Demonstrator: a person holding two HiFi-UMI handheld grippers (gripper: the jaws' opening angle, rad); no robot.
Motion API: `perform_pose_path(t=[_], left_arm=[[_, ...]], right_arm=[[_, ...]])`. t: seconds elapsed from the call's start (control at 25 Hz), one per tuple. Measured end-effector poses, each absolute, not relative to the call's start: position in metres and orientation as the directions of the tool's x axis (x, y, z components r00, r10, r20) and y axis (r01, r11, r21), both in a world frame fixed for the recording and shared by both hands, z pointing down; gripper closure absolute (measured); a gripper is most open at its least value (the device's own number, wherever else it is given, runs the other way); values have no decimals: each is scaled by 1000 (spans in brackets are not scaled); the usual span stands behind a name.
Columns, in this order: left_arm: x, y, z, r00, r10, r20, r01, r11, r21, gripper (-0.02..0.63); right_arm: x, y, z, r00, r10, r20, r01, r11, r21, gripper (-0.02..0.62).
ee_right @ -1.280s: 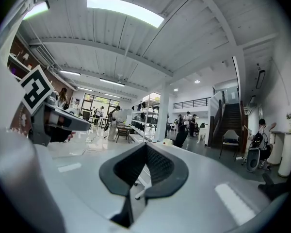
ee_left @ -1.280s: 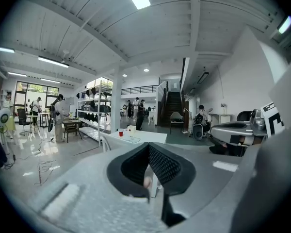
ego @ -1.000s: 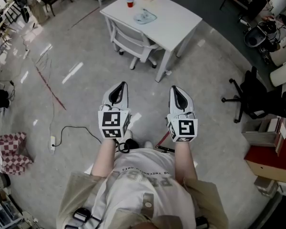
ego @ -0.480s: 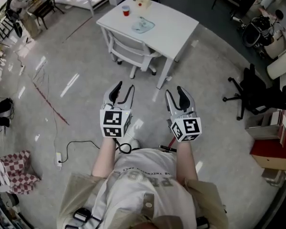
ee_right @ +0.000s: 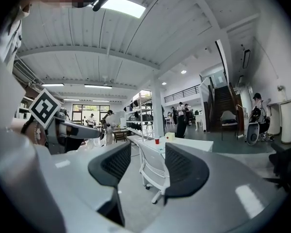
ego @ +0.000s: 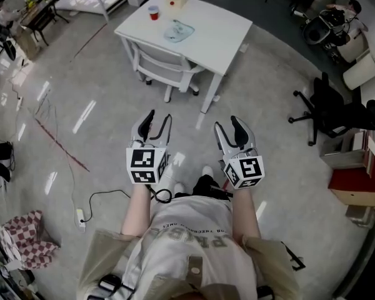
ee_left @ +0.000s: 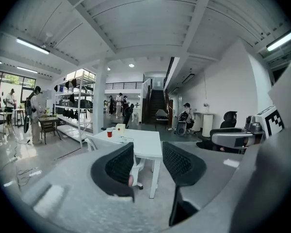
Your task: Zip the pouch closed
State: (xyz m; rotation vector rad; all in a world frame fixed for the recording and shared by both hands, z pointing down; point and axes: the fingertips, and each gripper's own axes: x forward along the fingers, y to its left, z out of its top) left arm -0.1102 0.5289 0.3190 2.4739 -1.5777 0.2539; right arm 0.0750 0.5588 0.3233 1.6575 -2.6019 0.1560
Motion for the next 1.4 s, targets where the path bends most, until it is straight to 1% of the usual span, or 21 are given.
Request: perform_pose_path(t=[0.4, 0.56, 0.72, 1.2, 1.4], left_arm=[[-103, 479, 327, 392, -881, 264, -919, -388, 68, 410], [-94, 446, 329, 370, -886, 280, -928, -368, 64, 410], [-79, 403, 321, 352, -897, 267, -934, -355, 38, 410], [-40, 312, 314, 242, -932, 271, -970, -242, 34, 410], [-37, 293, 314, 220, -932, 289, -974, -225, 16, 411]], right_arm=[[86, 497, 327, -436, -894, 105, -900, 432, -58, 399], [97, 457, 332, -456, -882, 116, -890, 450, -76, 399], [112, 411, 323, -478, -872, 107, -879, 473, -64, 399], [157, 300, 312, -571, -810, 134, -820, 570, -44, 399], [167, 273, 315, -577, -807, 128, -817, 573, -67, 399]])
